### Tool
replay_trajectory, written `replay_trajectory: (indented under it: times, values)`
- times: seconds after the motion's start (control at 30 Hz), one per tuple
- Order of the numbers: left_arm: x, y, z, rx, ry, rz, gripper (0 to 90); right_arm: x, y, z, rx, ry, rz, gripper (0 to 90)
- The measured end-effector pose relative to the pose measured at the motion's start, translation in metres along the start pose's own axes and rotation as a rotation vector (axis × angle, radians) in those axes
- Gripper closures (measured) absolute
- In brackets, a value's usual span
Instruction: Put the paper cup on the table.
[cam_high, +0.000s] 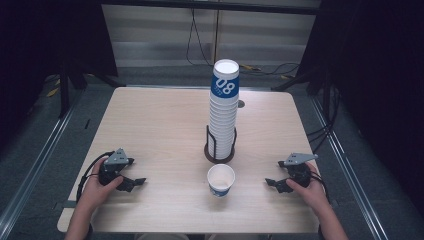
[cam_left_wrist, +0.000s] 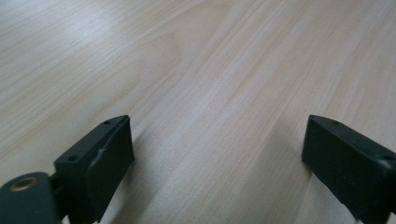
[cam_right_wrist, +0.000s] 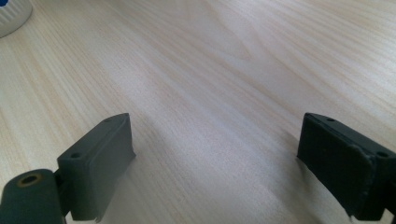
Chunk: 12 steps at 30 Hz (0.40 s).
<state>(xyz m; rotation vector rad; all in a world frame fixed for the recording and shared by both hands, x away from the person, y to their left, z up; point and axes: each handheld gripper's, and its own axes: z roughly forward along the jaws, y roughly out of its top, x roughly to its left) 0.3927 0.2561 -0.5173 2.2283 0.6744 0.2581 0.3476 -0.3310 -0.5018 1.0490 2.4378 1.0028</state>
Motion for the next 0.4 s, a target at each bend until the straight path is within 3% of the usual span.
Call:
replay_trajectory:
  times: [0.4]
  values:
    - [-0.0017,0.0004,0.0012,0.004,0.010,-0.025,4.5,0.0000,0.0003,0.0003,-0.001,-0.006,0.004,9.6]
